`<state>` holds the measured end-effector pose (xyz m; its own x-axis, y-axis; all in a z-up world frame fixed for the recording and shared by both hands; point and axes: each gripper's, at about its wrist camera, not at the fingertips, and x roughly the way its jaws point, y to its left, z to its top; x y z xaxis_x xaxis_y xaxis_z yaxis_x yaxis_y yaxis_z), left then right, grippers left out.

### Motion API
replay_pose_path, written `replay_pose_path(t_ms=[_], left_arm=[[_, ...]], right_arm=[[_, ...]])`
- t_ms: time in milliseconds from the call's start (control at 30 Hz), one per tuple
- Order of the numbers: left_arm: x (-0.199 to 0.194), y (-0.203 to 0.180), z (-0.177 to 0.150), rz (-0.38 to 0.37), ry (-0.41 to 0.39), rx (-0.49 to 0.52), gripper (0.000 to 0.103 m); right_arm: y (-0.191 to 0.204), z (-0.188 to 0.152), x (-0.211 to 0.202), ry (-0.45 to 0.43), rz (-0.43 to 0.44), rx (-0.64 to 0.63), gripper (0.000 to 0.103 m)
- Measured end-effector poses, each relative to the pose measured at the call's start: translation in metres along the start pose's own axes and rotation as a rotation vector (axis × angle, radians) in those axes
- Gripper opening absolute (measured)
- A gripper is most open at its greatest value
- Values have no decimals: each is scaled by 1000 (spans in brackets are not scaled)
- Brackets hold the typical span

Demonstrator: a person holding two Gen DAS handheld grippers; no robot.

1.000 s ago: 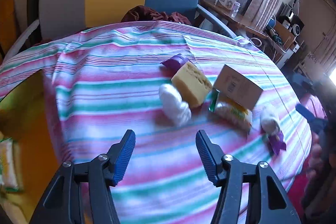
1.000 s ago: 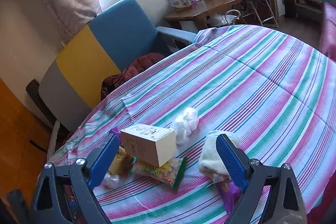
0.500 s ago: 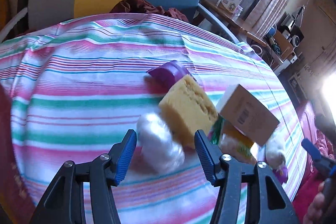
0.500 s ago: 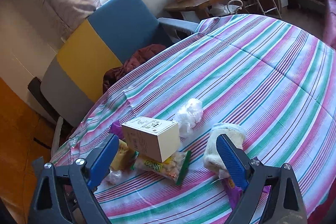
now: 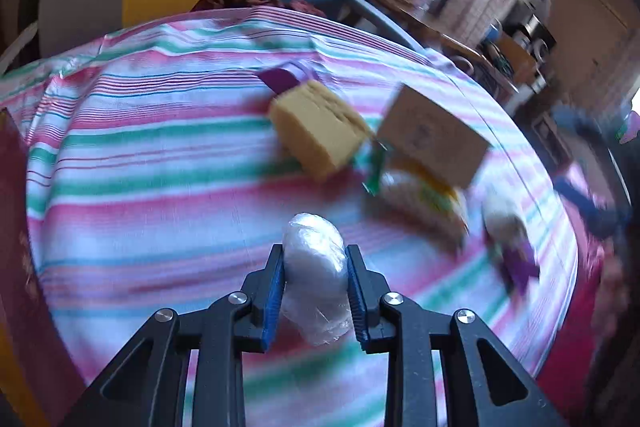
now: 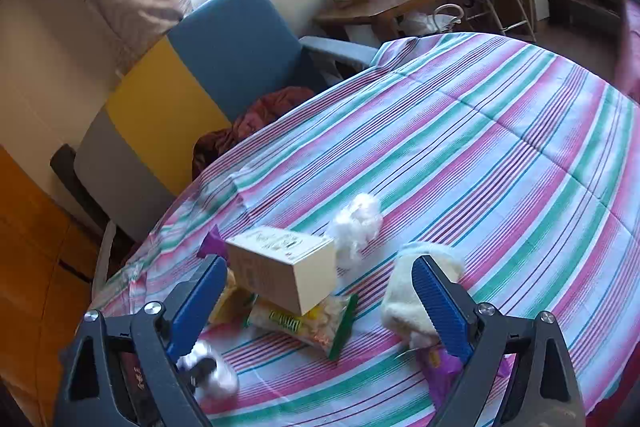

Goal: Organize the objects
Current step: 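Grasp the white wrapped ball with the left gripper, then grasp the purple snack packet with the right gripper while the left holds the white ball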

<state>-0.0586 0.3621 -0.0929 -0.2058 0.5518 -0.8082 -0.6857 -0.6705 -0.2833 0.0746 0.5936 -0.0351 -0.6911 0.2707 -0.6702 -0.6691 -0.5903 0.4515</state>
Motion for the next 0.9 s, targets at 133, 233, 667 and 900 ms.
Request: replay_pose_path(t_ms=[133,233,667,900], left_arm=[[-18,-14,-22,-1,-7,65,29],[-32,-18,-34,-8,-10,85,29],[-83,-17,-57,-15,-66,89,29],[-110,-13,-67,-40,-104,98,29]], right_arm=[[-22,10,-10,-55,-26,69,94],[-47,19,-19,-96,-50,156,94],[-70,19,0,28,-104,207,94],[-68,3,28,206,-172,132,93]])
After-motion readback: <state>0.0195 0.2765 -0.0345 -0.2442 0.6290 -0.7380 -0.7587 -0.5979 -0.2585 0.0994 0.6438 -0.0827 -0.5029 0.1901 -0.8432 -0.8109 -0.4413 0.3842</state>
